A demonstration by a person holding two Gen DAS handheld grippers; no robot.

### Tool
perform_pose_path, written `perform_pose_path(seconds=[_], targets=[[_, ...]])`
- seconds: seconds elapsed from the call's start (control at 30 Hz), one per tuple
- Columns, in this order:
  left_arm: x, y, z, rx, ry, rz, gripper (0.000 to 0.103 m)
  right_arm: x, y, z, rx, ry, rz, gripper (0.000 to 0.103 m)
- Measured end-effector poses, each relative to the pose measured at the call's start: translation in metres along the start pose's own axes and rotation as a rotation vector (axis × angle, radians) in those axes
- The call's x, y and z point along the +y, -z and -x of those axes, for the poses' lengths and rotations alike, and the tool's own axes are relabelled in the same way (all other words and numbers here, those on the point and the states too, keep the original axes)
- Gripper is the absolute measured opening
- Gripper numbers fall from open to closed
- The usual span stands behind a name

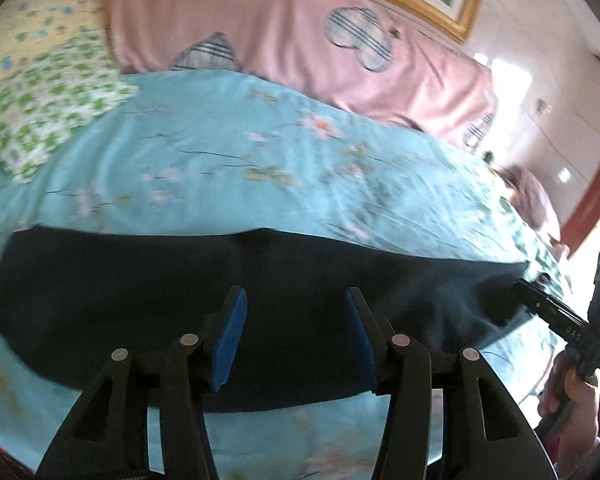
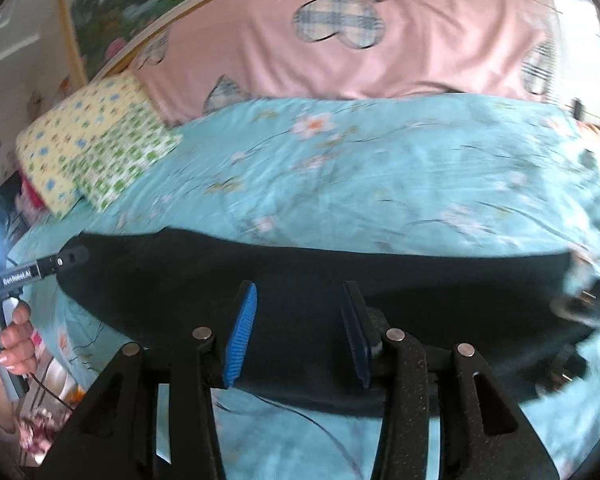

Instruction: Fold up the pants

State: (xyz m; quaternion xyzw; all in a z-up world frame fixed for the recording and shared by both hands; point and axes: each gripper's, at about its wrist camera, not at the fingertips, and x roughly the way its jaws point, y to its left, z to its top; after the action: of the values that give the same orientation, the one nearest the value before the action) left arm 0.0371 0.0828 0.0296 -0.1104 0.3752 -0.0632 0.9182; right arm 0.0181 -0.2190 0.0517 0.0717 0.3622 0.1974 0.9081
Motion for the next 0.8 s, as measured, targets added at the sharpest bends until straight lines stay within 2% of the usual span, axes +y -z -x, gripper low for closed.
perform_pose_path(seconds=[0.23, 0.43, 0.57, 0.63, 0.8], targets=[[-0.053, -0.007, -0.023, 0.041, 0.085, -0.114, 0.051, -0.038, 0.016, 0.039, -0.044, 0.082, -0.092, 0.049], [-0.090, -0.014, -0.036, 0.071, 0.149, -0.181, 0.053, -0.060, 0.030, 0.052, -0.045, 0.108, -0.180, 0.050], [-0.113, -0.021, -0.045, 0.091, 0.178, -0.221, 0.053, -0.075, 0.038, 0.060, -0.061, 0.146, -0.282, 0.061], [-0.127, -0.025, -0.051, 0.098, 0.203, -0.253, 0.057, -0.082, 0.043, 0.065, -0.075, 0.158, -0.327, 0.063], [-0.154, -0.034, -0.065, 0.124, 0.228, -0.308, 0.057, -0.098, 0.048, 0.062, -0.052, 0.155, -0.418, 0.065]])
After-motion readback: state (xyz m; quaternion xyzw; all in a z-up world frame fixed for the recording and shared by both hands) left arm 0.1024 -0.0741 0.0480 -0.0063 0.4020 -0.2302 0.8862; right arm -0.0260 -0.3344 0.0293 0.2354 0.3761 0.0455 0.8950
